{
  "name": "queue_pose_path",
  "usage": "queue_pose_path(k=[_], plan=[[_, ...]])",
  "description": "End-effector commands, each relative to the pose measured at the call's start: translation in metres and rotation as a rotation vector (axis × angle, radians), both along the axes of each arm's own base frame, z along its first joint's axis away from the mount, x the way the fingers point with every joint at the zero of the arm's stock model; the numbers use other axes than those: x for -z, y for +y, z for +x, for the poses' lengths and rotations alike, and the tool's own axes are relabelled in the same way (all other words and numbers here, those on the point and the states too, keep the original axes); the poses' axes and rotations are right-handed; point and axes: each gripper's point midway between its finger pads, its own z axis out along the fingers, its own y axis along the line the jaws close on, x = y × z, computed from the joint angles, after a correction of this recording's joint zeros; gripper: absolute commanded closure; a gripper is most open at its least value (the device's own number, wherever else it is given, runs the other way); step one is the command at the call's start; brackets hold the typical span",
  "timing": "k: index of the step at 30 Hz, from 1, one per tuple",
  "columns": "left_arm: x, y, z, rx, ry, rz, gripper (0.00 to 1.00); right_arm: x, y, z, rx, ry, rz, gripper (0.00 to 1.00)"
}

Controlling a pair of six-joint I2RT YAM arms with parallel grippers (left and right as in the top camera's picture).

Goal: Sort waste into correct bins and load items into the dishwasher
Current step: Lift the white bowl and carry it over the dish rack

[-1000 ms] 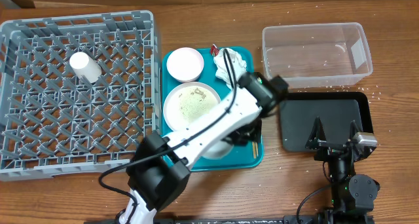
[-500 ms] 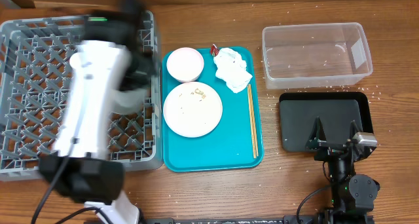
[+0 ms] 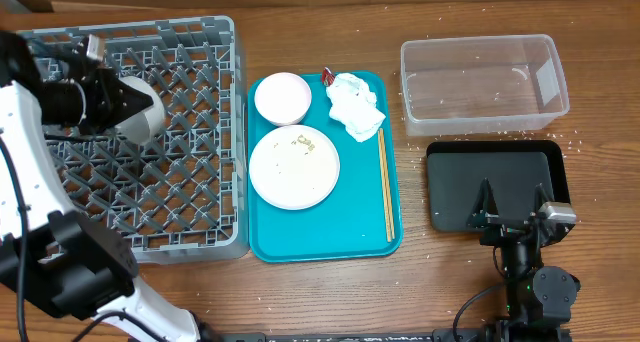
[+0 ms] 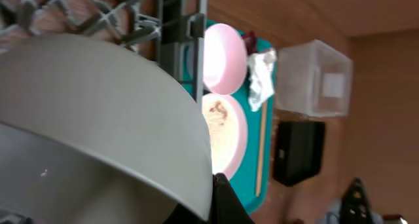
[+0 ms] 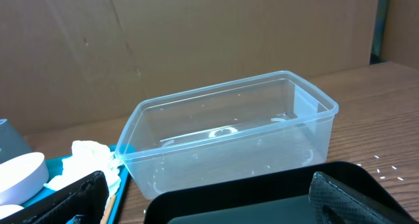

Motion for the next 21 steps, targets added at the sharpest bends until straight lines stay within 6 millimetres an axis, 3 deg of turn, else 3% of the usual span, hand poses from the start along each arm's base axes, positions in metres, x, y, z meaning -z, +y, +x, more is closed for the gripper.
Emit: queue_pose_path(k=[1, 6, 13, 21], plan=[[-0.015, -0.010, 0.002, 0.091, -0.196, -0.181, 0.96, 0.001, -0.002, 0.000, 0.012, -0.005, -0.002, 0.00], [0.008, 0.001, -0.006, 0.084, -0.199, -0.215, 0.91, 0.001, -0.002, 0.000, 0.012, -0.005, -0.002, 0.00], [0.019, 0.017, -0.003, 0.061, -0.289, -0.232, 0.89, 0.001, -0.002, 0.000, 0.012, -0.006, -0.002, 0.00], [0.044, 0.021, -0.003, 0.054, -0.309, -0.223, 0.89, 0.001, -0.002, 0.000, 0.012, -0.006, -0.002, 0.00]])
